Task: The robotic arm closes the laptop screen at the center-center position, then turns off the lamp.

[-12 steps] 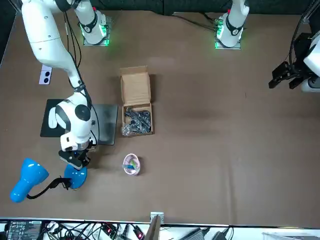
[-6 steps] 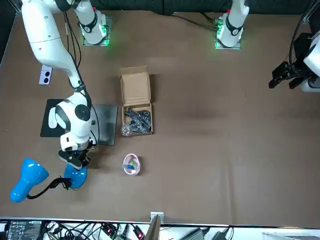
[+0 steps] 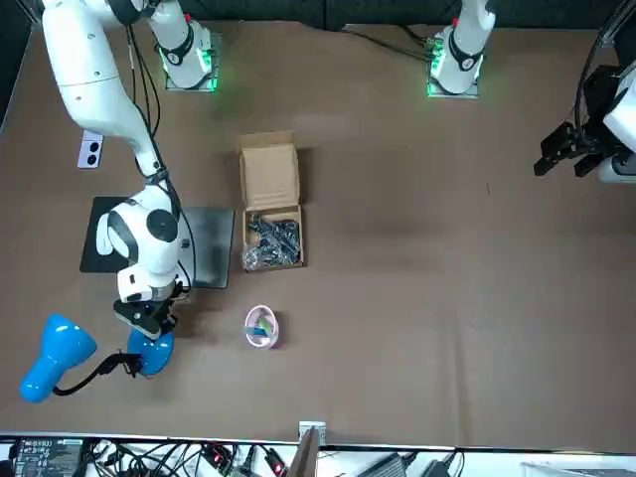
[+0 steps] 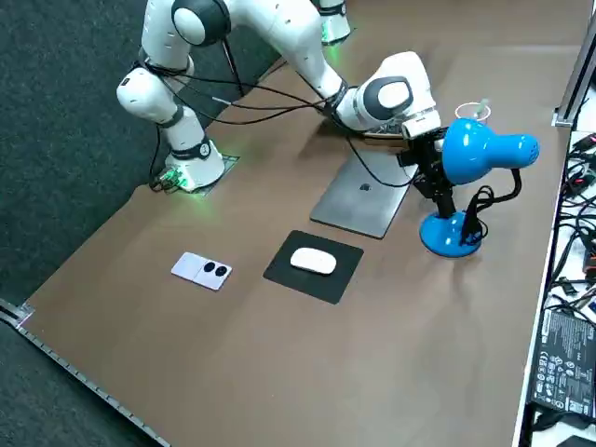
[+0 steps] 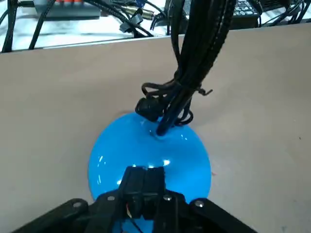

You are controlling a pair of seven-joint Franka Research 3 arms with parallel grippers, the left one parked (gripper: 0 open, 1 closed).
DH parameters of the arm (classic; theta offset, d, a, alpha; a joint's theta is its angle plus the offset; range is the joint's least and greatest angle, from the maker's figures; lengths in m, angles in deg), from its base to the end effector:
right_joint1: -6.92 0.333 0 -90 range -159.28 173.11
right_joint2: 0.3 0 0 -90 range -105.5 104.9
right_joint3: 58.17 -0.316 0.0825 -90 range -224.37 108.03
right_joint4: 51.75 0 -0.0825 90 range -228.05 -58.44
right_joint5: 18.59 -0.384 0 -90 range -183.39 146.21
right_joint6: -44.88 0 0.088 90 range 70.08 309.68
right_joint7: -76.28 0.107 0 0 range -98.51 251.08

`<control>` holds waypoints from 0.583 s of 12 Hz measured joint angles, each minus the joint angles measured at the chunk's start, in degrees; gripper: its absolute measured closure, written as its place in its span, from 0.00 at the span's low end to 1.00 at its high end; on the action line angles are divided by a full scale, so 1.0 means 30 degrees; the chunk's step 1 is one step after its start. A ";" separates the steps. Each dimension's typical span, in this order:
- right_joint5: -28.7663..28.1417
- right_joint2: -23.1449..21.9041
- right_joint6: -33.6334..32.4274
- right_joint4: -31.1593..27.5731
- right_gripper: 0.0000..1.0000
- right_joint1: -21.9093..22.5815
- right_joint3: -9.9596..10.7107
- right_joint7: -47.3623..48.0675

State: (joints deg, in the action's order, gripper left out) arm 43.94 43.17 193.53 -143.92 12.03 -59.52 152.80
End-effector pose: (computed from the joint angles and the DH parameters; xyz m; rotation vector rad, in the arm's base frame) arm 0.7010 0.0944 0.1973 2.6504 -0.4468 0.7992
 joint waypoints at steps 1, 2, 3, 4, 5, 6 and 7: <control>0.0000 0.0088 0.0018 0.0158 0.98 -0.0005 0.0011 0.0000; 0.0000 0.0175 0.0025 0.0311 0.98 -0.0008 0.0015 0.0000; 0.0000 0.0238 0.0026 0.0416 0.98 -0.0012 0.0020 0.0000; 0.0000 0.0283 0.0027 0.0491 0.98 -0.0016 0.0025 0.0000; 0.0000 0.0314 0.0029 0.0542 0.98 -0.0023 0.0030 0.0000; 0.0000 0.0321 0.0030 0.0562 0.98 -0.0034 0.0035 0.0000; 0.0000 0.0322 0.0030 0.0575 0.98 -0.0047 0.0038 0.0000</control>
State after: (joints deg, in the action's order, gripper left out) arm 43.94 44.14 193.62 -142.20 11.89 -59.40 152.80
